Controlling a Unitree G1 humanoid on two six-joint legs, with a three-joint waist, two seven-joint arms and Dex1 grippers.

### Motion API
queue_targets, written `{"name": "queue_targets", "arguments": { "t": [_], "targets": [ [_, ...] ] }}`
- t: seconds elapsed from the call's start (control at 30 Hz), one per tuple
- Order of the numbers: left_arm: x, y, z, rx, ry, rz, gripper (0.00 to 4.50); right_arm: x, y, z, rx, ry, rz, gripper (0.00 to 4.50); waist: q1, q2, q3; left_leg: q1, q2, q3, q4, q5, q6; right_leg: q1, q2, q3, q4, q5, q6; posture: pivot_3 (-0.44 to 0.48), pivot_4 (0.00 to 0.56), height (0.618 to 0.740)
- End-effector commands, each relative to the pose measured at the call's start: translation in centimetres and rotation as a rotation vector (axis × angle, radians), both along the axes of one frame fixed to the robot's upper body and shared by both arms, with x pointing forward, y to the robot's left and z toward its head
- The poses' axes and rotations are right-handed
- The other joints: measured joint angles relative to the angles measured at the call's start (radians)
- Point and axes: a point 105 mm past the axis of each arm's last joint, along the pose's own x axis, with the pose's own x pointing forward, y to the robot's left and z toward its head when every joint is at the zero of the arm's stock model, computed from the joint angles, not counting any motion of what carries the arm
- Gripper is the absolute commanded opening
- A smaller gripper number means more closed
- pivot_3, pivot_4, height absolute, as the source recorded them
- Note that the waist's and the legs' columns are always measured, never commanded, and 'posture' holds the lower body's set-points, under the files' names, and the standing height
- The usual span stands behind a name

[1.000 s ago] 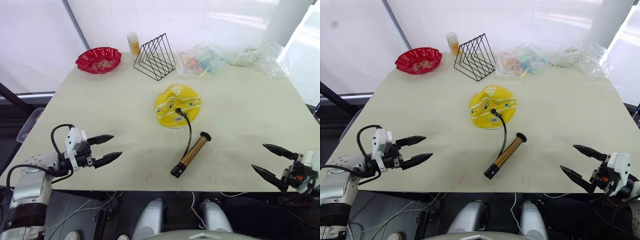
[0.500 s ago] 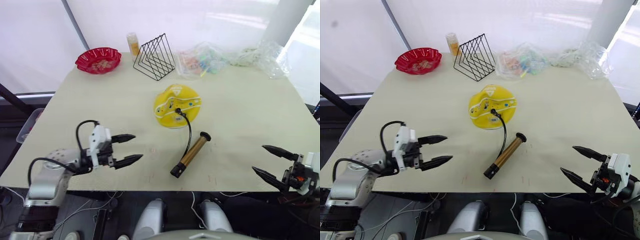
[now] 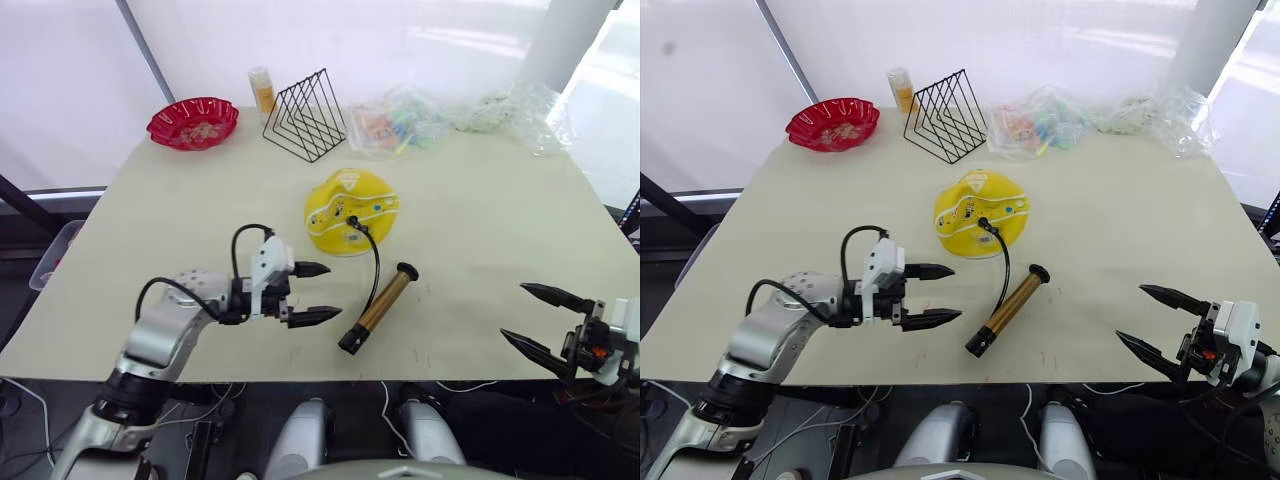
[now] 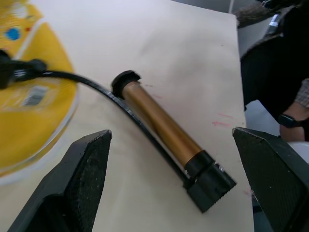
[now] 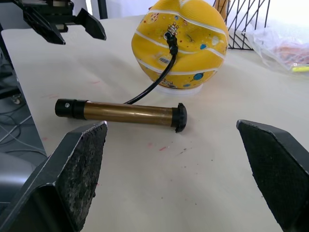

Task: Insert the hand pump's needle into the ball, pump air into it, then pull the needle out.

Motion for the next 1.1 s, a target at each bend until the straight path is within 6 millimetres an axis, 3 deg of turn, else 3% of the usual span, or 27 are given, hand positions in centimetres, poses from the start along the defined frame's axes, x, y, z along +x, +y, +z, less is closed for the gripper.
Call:
{"name": "queue_targets", "arguments": {
  "t": [0.03,0.53,1.1],
  "targets": [
    [0.6,-1.9,0.5,-0.006,0.002,-0.025,4.26,-0.1,0.4,1.2,-0.01,-0.052,0.019,4.5,0.001,0.0,0.0,0.0,0.0,0.0,0.0,0.0,0.0,0.0,0.0,0.0,0.0,0.0,0.0,0.0,0.15,0.737],
    [2.9,-8.2,-0.1,0.008,0.094,-0.009,4.26,0.2,0.7,1.9,-0.007,-0.082,-0.002,4.5,0.003,0.0,0.0,-0.002,-0.001,0.0,0.008,-0.002,0.003,0.0,0.001,0.001,0.005,0.0,0.0,0.0,0.15,0.737],
    [3.1,-10.4,-3.0,0.251,0.29,0.089,4.26,0.2,1.2,2.2,-0.004,-0.092,0.002,4.5,0.001,-0.001,0.0,-0.002,-0.001,0.0,0.009,-0.002,0.003,-0.001,0.0,0.001,0.006,-0.001,0.001,0.0,0.15,0.737]
  ]
}}
